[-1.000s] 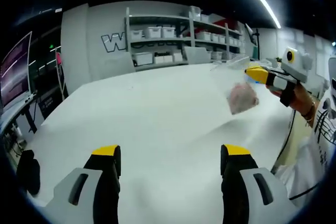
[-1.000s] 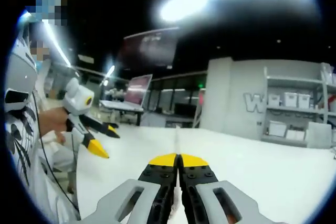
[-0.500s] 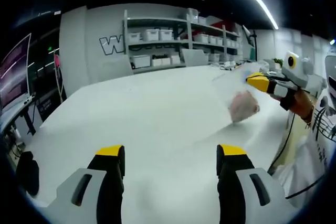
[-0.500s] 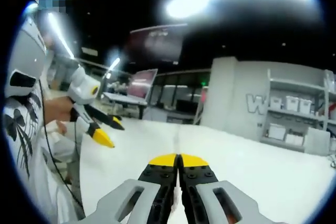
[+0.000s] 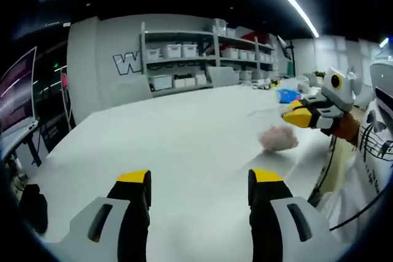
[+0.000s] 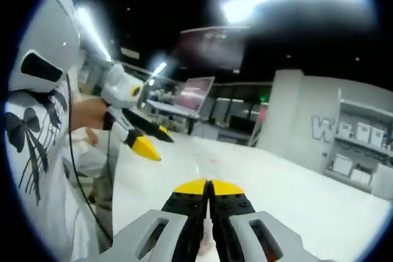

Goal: Open the resealable bag by pulling the two sides of the seal apart until the entire bag opening is separated and visibly accessible.

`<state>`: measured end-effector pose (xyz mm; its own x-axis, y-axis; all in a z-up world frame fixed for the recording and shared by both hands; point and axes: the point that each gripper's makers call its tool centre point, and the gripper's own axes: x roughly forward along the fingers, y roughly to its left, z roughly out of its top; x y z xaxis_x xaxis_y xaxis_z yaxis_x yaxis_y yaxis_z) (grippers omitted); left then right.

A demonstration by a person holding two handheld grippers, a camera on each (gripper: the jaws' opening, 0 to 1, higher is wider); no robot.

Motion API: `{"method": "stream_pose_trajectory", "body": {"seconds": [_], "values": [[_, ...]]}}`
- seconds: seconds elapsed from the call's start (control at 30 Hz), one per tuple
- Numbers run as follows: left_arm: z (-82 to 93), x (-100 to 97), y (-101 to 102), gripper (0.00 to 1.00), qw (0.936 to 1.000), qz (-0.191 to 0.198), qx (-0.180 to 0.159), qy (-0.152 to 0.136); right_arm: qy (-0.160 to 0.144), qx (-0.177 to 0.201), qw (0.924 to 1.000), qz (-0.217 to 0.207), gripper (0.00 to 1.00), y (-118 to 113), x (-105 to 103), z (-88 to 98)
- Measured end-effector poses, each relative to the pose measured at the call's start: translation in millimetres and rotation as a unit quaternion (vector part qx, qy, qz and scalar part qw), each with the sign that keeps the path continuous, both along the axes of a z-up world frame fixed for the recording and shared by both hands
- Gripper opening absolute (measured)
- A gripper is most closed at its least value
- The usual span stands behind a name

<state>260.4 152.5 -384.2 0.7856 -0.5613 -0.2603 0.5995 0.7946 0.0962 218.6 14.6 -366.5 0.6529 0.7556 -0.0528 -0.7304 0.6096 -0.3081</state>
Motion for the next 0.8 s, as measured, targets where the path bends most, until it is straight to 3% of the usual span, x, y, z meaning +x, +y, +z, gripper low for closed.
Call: {"method": "stream_pose_trajectory", "body": {"seconds": [0.3, 0.53, 0.8], "values": [[-3.4, -5.1, -9.0, 0.55, 0.9992, -0.036, 0.013, -0.016, 0.025, -0.01, 0.9991, 0.034, 0.0, 22.3, -3.1, -19.9], [-5.4, -7.7, -13.1, 0.45, 0.9971, -0.057, 0.033, -0.038, 0.045, -0.027, 0.9969, 0.059, 0.0, 33.6, -8.7, -34.6], [-10.1, -9.6, -14.8, 0.39, 0.9949, -0.071, 0.053, -0.049, 0.054, -0.036, 0.9952, 0.072, 0.0, 37.8, -13.3, -43.0]]}}
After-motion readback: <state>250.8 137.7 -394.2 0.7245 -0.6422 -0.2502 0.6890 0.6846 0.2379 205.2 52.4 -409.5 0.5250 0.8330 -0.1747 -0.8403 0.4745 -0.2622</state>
